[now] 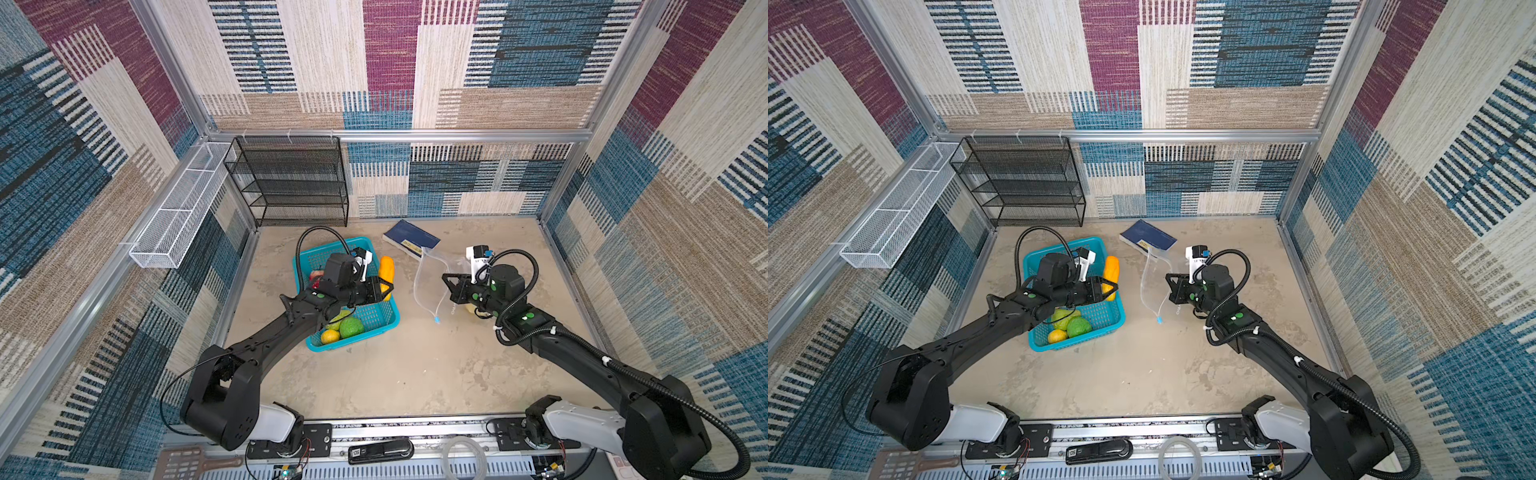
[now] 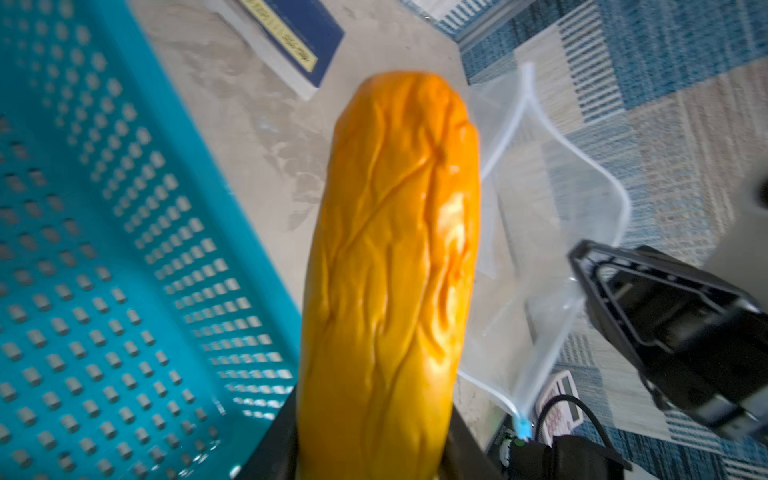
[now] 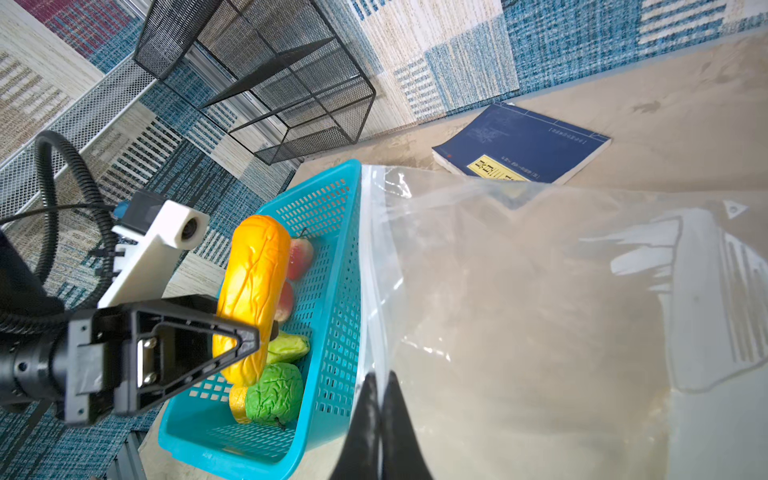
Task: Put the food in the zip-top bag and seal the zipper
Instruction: 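Carry the orange elongated fruit with the left gripper into the bag mouth, then open the left gripper to drop the orange fruit into the bag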
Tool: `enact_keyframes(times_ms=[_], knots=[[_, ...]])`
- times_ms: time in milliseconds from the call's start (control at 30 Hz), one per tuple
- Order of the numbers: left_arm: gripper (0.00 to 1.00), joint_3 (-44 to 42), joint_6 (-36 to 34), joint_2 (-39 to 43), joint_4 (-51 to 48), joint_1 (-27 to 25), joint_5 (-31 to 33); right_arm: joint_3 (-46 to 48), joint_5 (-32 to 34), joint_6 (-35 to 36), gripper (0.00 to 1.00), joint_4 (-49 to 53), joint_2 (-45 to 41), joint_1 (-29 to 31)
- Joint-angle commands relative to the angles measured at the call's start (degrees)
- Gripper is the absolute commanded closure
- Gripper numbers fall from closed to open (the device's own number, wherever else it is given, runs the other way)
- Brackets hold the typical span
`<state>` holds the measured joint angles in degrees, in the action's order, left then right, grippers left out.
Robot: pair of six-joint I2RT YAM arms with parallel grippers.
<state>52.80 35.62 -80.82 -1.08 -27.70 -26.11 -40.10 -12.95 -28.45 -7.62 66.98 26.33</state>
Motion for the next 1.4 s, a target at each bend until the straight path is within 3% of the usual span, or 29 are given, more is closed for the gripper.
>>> enact_keyframes(times_ms=[0,367,767,967,1233,1367], knots=[[0.65,0.1,0.6,0.5,6.3,-3.3,-1.6,-0.1,0.0,-0.8,1.00,-2.5,0.0,0.0],[0.65,4.8,0.3,-8.5,6.5,-11.9,-1.9,-0.4,-3.2,-0.9,1.00,-3.1,-1.1,0.0],[0.66,12.2,5.8,-15.7,4.5,-12.6,3.7,0.7,-9.8,-0.6,1.00,-5.7,-1.7,0.1],[0.65,13.8,7.4,-17.9,3.6,-12.8,6.4,0.9,-8.9,-0.5,1.00,-5.2,-2.2,0.1],[0.60,14.6,4.8,-18.2,-1.8,-13.7,9.1,1.0,-7.7,-0.5,1.00,-5.0,-1.7,0.1],[0.48,15.3,4.7,-18.0,-3.5,-13.8,9.6,0.7,-7.7,-0.4,1.00,-5.1,-1.4,0.1]])
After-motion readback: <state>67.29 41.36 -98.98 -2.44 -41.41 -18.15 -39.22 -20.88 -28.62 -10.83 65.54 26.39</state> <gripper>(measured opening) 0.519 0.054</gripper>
